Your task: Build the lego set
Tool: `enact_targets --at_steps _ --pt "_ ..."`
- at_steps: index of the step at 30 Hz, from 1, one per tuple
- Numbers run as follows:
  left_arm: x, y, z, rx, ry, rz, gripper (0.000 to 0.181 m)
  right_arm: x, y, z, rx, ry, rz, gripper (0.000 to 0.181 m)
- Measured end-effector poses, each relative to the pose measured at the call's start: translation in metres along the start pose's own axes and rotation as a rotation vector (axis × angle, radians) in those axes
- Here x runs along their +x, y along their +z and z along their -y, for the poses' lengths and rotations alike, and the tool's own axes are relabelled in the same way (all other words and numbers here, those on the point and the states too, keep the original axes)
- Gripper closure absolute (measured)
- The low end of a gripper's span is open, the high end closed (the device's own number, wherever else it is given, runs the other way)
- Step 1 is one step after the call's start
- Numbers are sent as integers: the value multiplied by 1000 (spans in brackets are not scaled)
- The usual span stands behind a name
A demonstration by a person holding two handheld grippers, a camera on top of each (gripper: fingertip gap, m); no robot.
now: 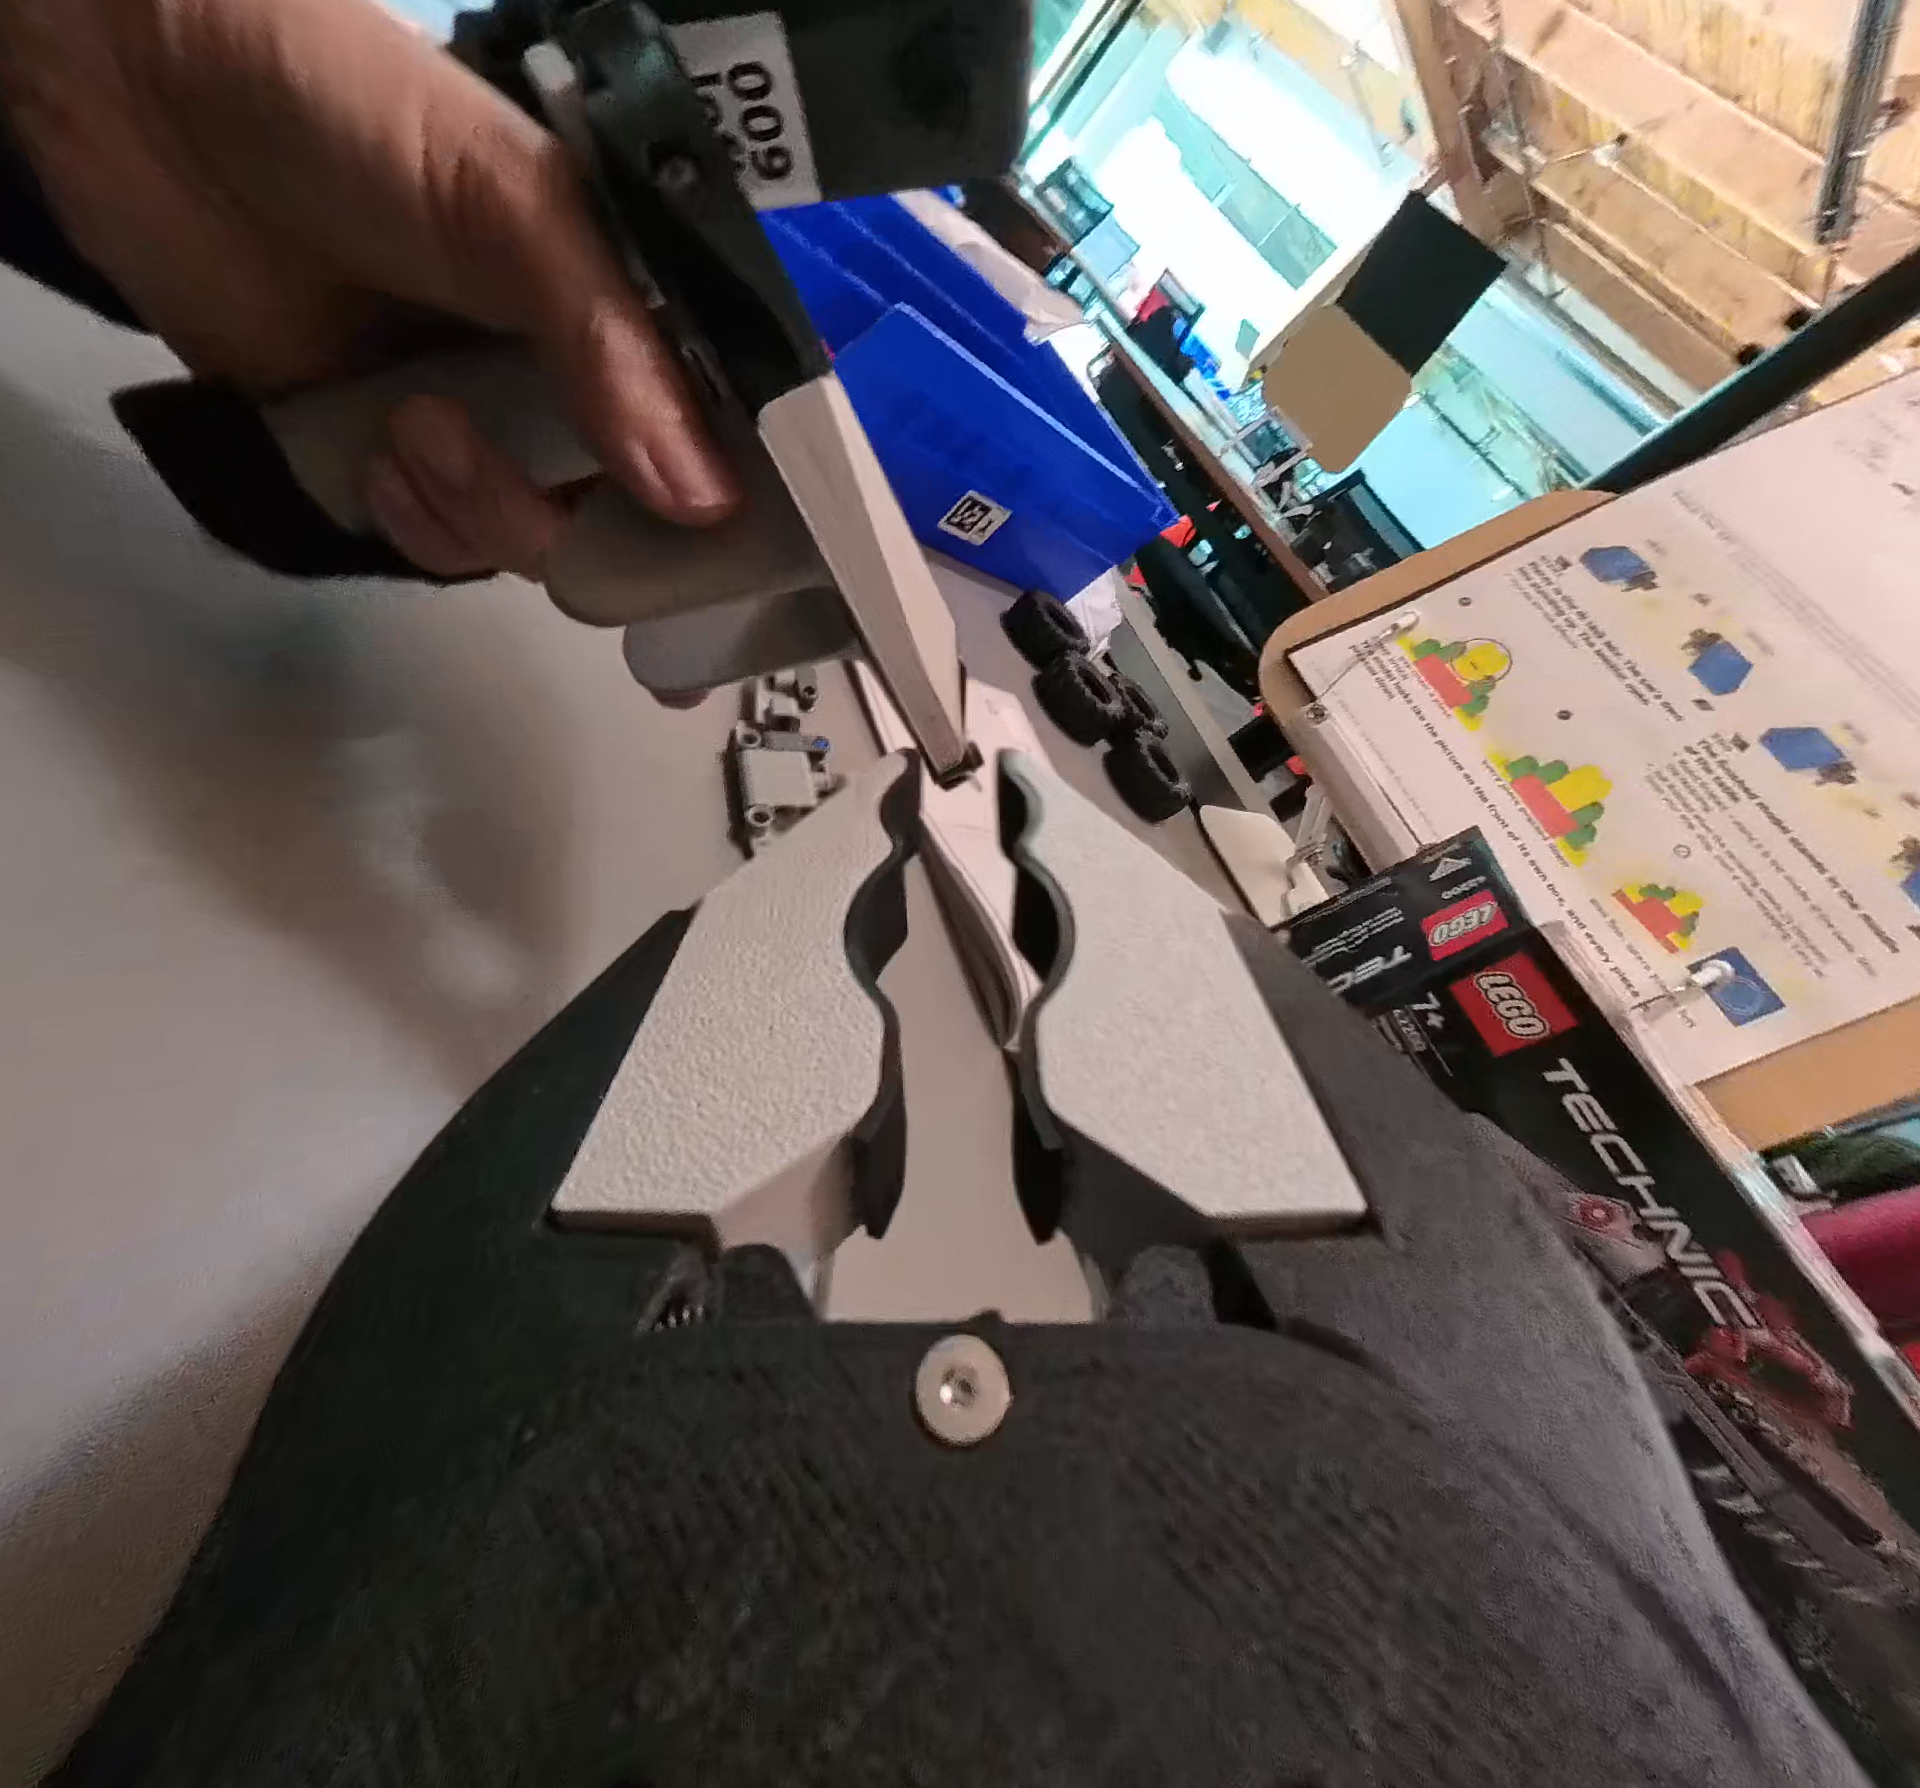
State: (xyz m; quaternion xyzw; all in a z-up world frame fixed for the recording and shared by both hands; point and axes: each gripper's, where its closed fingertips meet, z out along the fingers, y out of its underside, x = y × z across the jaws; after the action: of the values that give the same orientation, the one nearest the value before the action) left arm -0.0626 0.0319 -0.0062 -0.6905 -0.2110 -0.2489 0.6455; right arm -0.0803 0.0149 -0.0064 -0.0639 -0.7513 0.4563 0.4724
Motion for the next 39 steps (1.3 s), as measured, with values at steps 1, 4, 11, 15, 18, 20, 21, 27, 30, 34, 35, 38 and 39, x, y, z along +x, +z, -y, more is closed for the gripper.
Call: enact_targets --at_steps 1,4,11,15,18,20,21,27,30,34,35,38,39 --pt "0 0 -1 -8 -3 -6 179 -2 0 -1 -5 -10 18 172" --pt "1 -2 -5 -49 -7 -26 179 -7 0 -1 1 3 62 173" --pt "-7 -8 -6 -117 68 44 173 -12 1 -3 -25 -39 89 173" --pt "-7 -13 -4 -162 106 64 177 -13 2 -6 -45 -74 84 173" --pt "-6 -12 -10 -229 118 65 176 -13 3 -6 -60 -110 79 173" --pt "-6 -10 -13 -248 114 66 174 -16 4 -7 -68 -144 83 173" --pt "-5 -9 -14 -254 110 59 174 -17 4 -7 -73 -154 86 173" --pt "-9 -8 -18 -274 54 54 178 -22 4 -10 -89 -204 96 173" --pt "-10 -9 -20 -278 24 52 178 -24 5 -11 -96 -229 107 173" --pt "-12 -10 -20 -255 -1 43 179 -26 7 -13 -103 -241 110 173" --pt "-12 -11 -19 -246 7 44 179 -24 7 -13 -98 -219 103 173" --pt "-28 -18 -16 -224 159 130 179 -20 6 -23 -141 8 135 166" --pt "-34 -22 -15 -210 227 166 179 -18 6 -35 -195 144 159 161"
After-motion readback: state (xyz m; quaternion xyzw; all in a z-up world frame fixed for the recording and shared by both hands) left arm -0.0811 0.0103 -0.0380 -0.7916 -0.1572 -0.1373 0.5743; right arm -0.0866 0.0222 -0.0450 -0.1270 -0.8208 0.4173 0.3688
